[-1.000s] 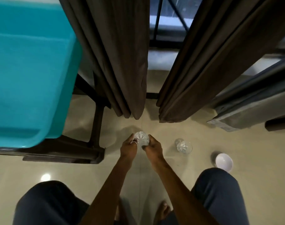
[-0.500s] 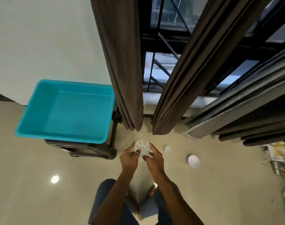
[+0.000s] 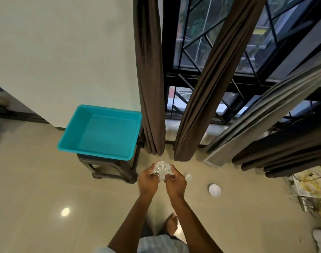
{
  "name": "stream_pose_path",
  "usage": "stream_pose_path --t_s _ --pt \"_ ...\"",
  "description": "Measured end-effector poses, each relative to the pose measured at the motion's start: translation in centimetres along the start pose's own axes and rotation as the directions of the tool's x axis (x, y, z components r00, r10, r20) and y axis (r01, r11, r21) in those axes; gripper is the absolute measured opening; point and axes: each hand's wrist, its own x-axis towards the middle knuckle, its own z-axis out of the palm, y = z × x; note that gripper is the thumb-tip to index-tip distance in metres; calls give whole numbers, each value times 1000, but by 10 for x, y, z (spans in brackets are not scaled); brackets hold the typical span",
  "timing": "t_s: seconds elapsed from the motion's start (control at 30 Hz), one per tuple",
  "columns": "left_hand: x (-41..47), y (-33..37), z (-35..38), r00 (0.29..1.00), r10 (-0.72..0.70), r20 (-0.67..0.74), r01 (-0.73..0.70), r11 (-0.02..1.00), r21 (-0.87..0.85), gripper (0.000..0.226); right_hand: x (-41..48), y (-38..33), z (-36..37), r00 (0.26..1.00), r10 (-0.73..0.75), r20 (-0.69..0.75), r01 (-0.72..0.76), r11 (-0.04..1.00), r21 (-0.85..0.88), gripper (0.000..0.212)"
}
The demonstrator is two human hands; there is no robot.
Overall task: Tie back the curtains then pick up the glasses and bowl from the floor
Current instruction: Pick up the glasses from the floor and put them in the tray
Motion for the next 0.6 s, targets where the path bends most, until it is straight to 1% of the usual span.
stream_pose_path --t_s 0.1,0.17,0.3,0.43,0.5,0.6 --pt "-5 2 -15 997 72 10 -72 997 21 7 -7 -3 3 1000 -4 21 4 1000 0 43" --pt "-3 5 -26 996 89 28 -90 996 27 9 -9 -10 8 999 -19 37 19 1000 2 43" --pt "14 0 -58 992 130 6 -130 988 81 16 -13 -20 33 998 -18 66 20 999 -35 45" --pt "35 -6 -109 982 189 -21 -184 973 136 20 -20 -28 81 993 -55 102 66 992 -107 47" --pt "43 1 -141 977 209 -35 -200 964 174 19 -31 -42 109 992 -76 103 89 988 -123 46" --pt "60 10 -186 973 227 -39 -216 958 190 15 -39 -51 157 993 -72 90 83 989 -119 46"
